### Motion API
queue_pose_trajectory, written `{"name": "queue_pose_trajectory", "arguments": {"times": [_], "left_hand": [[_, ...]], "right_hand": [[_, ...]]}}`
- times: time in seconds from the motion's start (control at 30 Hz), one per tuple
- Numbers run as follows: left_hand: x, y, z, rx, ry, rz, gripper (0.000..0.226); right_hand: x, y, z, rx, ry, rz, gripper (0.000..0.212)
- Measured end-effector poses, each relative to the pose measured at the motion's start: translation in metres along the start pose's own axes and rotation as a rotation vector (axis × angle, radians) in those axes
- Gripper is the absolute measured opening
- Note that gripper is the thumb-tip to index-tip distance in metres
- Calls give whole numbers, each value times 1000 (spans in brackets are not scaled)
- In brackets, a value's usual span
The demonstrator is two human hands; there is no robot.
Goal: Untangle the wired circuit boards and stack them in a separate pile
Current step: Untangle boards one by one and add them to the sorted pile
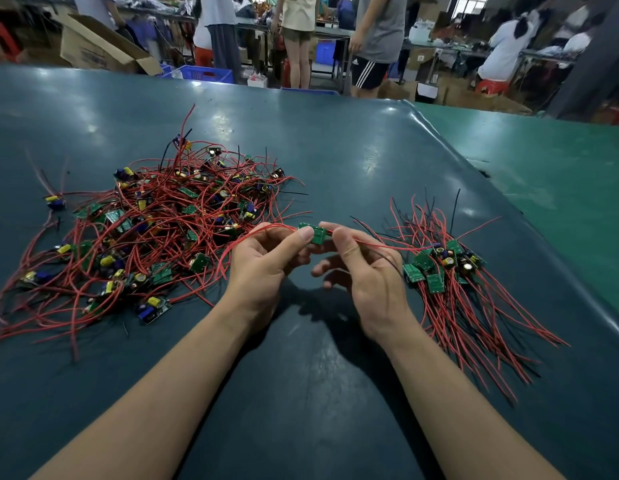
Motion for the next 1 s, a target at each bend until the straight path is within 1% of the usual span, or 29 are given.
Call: {"name": "queue_pose_trajectory", "arguments": {"times": [0.1,0.17,0.23,0.27,0.33,0.43,0.47,0.5,0.6,0.67,0.77,0.8,0.87,0.9,1.0], "left_hand": [[1,2,1,-8,-30,126,19],[4,0,-1,-10,-76,200,23],[6,2,-2,28,-112,237,27],[7,4,-2,54,-123,241,25],[9,10,0,100,-129,204,20],[7,12,1,124,-77,42,20],[6,13,1,126,-40,-25,21],[5,13,1,121,-3,-91,22],[-1,17,3,128,123,-322,24],[1,20,3,147,143,-422,28],[10,19,2,142,35,-372,23],[11,19,2,138,30,-363,20],[7,17,2,114,64,-369,13],[5,16,2,97,81,-370,12],[1,15,2,104,105,-377,22]], "right_hand": [[-8,-7,-1,-112,94,-131,17],[-11,-15,-3,-185,136,-226,19],[-12,-20,-4,-222,152,-242,17],[-12,-21,-3,-239,162,-240,15],[-14,-25,-2,-295,188,-273,14],[-18,-32,-1,-367,226,-368,15],[-19,-32,-2,-365,232,-349,16],[-19,-31,-2,-356,229,-280,16],[-15,-23,-2,-319,139,-45,12],[-10,-21,-3,-307,76,-9,11],[-8,-23,-5,-307,52,-69,14],[-8,-21,-5,-292,47,-94,15],[-9,-16,-5,-258,40,-137,13],[-9,-15,-5,-241,43,-157,12],[-12,-13,-5,-209,66,-180,11]]}}
Point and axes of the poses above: each hand's wrist, its own z-axis away from the middle knuckle, its own y-axis out of the palm, x = y × z, the point moved 8 cm from there along -z, towards the middle knuckle, and after that the axes turned 5 degrees about x, right-handed, at the moved point
